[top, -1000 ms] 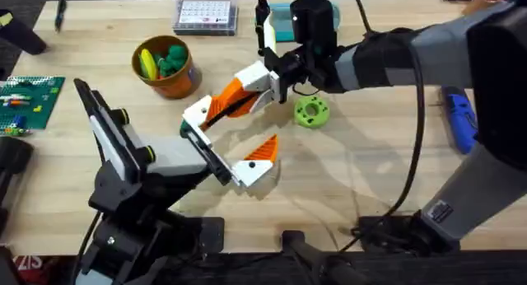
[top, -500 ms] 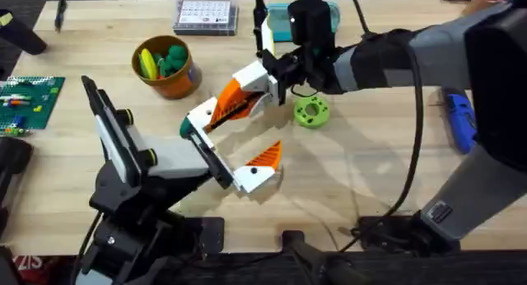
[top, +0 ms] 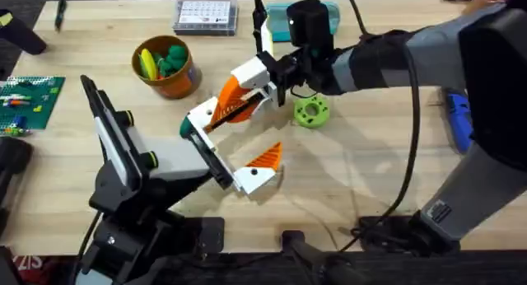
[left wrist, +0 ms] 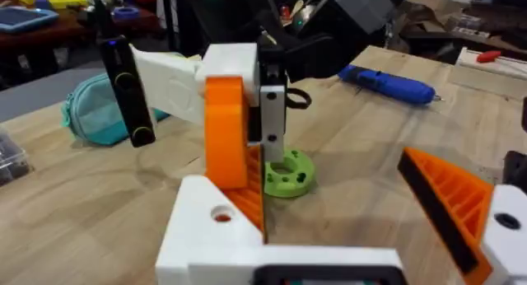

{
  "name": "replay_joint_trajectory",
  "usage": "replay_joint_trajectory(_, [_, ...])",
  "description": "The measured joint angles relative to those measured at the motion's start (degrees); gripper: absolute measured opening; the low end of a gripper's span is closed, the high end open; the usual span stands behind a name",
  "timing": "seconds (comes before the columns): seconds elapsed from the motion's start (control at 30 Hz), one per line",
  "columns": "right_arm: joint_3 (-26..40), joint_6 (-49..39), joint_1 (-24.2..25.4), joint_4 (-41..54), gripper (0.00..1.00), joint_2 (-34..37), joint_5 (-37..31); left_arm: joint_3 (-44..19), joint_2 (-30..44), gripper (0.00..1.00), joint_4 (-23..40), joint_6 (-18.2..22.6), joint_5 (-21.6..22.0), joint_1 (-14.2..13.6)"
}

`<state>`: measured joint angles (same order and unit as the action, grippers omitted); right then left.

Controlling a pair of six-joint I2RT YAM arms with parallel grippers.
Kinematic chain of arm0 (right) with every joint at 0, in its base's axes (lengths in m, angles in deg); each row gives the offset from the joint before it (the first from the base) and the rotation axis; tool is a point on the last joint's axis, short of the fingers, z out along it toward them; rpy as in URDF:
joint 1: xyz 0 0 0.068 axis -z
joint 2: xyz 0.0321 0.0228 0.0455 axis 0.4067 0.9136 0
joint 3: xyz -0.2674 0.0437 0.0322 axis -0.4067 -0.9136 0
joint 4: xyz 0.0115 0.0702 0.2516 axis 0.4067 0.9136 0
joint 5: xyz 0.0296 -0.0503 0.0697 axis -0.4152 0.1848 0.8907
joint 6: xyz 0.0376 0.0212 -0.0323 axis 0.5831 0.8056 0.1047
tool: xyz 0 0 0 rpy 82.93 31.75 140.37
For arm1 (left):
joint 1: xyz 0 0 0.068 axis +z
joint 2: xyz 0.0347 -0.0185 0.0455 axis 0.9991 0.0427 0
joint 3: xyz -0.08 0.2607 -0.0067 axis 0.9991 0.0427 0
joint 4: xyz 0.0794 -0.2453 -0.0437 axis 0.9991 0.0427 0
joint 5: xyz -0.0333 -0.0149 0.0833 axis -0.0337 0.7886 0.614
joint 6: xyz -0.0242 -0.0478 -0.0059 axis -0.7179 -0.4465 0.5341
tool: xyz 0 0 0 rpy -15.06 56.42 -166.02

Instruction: Pick up the gripper from the table and insert it into the empty holder that is missing its gripper. Then pick up a screw, insert it into the mounting hole, and use the screwdriver to tighten it. Finally, clean up the table by picking up the vegetable and placing it into the bucket.

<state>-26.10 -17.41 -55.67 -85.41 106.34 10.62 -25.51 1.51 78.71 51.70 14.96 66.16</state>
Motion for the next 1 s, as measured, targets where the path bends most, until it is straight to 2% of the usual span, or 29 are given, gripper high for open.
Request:
replay_joint_trajectory(0.1, [0.0, -0.01, 0.53, -0.01, 0.461, 0.02, 0.0, 0.0, 0.0, 0.99, 0.01, 0.01, -0.27, 0.0])
replay_joint_trajectory(0.23, [0.02, 0.03, 2.25, -0.28, 0.47, 0.04, -0.02, 0.0, 0.0, 0.99, 0.12, -0.03, -3.55, -0.58])
replay_joint_trajectory(0.4, [0.02, 0.04, 4.04, -0.3, 0.493, 0.03, -0.02, 0.0, 0.0, 0.99, 0.17, -0.03, -5.15, -0.66])
replay_joint_trajectory(0.5, [0.02, -0.04, 4.85, -0.41, 0.685, 0.03, -0.02, 0.0, 0.0, 0.99, 0.17, -0.01, -5.5, -0.66])
replay_joint_trajectory(0.6, [0.02, 0.01, 5.71, -0.43, 0.946, 0.04, -0.02, 0.0, 0.0, 0.99, 0.17, -0.03, -5.55, -0.66])
replay_joint_trajectory(0.63, [0.02, 0.02, 6.03, -0.43, 0.977, 0.03, -0.02, 0.0, 0.0, 0.99, 0.17, -0.03, -5.57, -0.66])
replay_joint_trajectory(1.0, [0.02, 0.02, 10.3, -0.26, 0.993, 0.03, -0.39, 0.0, 0.0, 0.99, 0.17, -0.03, -5.71, -0.66])
